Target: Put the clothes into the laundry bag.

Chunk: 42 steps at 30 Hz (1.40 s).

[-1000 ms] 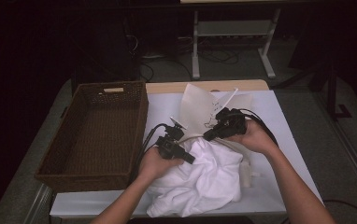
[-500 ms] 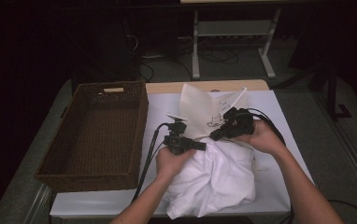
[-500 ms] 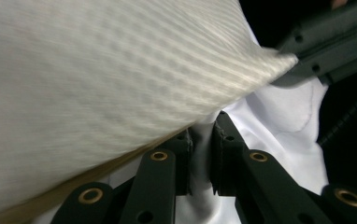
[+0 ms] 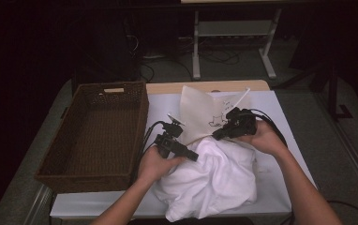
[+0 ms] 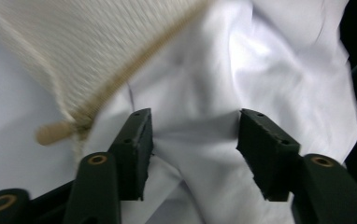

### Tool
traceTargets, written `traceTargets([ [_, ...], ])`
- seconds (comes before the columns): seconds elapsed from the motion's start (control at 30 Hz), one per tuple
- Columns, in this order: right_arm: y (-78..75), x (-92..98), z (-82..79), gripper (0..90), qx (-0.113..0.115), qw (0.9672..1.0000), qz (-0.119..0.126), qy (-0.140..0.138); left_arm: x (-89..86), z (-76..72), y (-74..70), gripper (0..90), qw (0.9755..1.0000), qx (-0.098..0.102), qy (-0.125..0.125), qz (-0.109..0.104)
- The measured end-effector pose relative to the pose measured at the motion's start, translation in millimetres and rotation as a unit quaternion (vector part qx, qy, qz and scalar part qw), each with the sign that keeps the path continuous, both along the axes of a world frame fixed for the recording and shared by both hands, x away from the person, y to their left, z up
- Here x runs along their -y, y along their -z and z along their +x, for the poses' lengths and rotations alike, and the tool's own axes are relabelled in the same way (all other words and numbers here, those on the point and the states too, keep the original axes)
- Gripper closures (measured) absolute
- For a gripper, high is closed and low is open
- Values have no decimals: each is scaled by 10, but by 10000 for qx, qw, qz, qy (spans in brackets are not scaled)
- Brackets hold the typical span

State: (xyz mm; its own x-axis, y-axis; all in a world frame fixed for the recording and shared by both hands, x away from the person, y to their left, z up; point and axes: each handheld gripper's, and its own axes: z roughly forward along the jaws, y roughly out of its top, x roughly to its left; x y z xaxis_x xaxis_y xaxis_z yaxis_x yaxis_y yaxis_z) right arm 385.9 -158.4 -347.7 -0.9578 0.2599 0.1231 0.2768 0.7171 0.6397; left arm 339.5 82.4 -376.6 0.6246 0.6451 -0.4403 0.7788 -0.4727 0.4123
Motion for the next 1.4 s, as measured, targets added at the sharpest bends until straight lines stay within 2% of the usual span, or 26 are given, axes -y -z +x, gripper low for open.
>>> traceTargets([
  [0.07, 5, -28, 4, 877, 3, 10000, -9, -20, 87, 6, 68, 425, 9999, -67, 84, 35],
  [0.1, 11, -52, 5, 877, 2, 10000, -27, -47, 137, 14, 113, 459, 9998, -104, 142, 44],
  [0.17, 24, -87, 0, 877, -14, 10000, -31, -87, 237, 26, 204, 632, 9991, -62, 374, 167],
  [0.2, 28, -96, -3, 877, -16, 9999, -38, -106, 279, 27, 238, 772, 9989, -28, 436, 154],
  [0.23, 30, -104, -7, 878, -14, 9999, -48, -132, 307, 32, 253, 829, 9990, -11, 432, 126],
  [0.27, 31, -109, -15, 877, -19, 9999, -70, -146, 320, 38, 251, 844, 9990, 7, 433, 97],
  [0.33, 28, -104, -28, 879, -3, 9998, -98, -172, 317, 45, 198, 853, 9993, 31, 333, -176],
  [0.37, 24, -97, -31, 879, -5, 9998, -96, -184, 306, 49, 152, 854, 9987, 6, 277, -433],
  [0.4, 13, -88, -44, 880, -31, 9998, -63, -177, 306, 52, 124, 854, 9983, -9, 262, -521],
  [0.43, 7, -87, -50, 880, -23, 9998, -49, -200, 314, 54, 83, 854, 9979, 65, 189, -617],
  [0.5, -20, -106, -80, 880, -16, 9997, 9, -246, 334, 68, 58, 855, 9973, 140, 42, -713],
  [0.57, -49, -116, -99, 881, 15, 9995, 123, -281, 350, 85, 103, 854, 9971, 252, -180, -693],
  [0.6, -53, -114, -96, 881, -11, 9995, 153, -285, 357, 93, 135, 852, 9973, 296, -250, -626],
  [0.63, -42, -113, -91, 880, -22, 9995, 123, -284, 355, 103, 162, 848, 9971, 242, -303, -652],
  [0.73, 16, -80, -53, 879, -95, 9997, 31, -201, 304, 86, 146, 811, 9971, 270, -310, -634],
  [0.87, 35, -24, -34, 879, -107, 9999, 46, -102, 144, 28, 16, 698, 9980, 378, -218, -461],
  [0.97, 24, -13, -37, 878, -67, 9999, 31, -93, -5, 0, -54, 634, 9979, 410, -281, -421],
  [1.17, 7, -20, -36, 878, -31, 10000, -45, -49, -291, -40, -26, 565, 9982, 202, -446, -353],
  [1.3, -3, -50, -29, 878, 3, 10000, -71, -51, -305, -57, 76, 443, 9986, -102, -415, -297],
  [1.4, 3, -82, -24, 877, -9, 9999, -84, -71, -240, -77, 174, 405, 9985, -295, -298, -348],
])
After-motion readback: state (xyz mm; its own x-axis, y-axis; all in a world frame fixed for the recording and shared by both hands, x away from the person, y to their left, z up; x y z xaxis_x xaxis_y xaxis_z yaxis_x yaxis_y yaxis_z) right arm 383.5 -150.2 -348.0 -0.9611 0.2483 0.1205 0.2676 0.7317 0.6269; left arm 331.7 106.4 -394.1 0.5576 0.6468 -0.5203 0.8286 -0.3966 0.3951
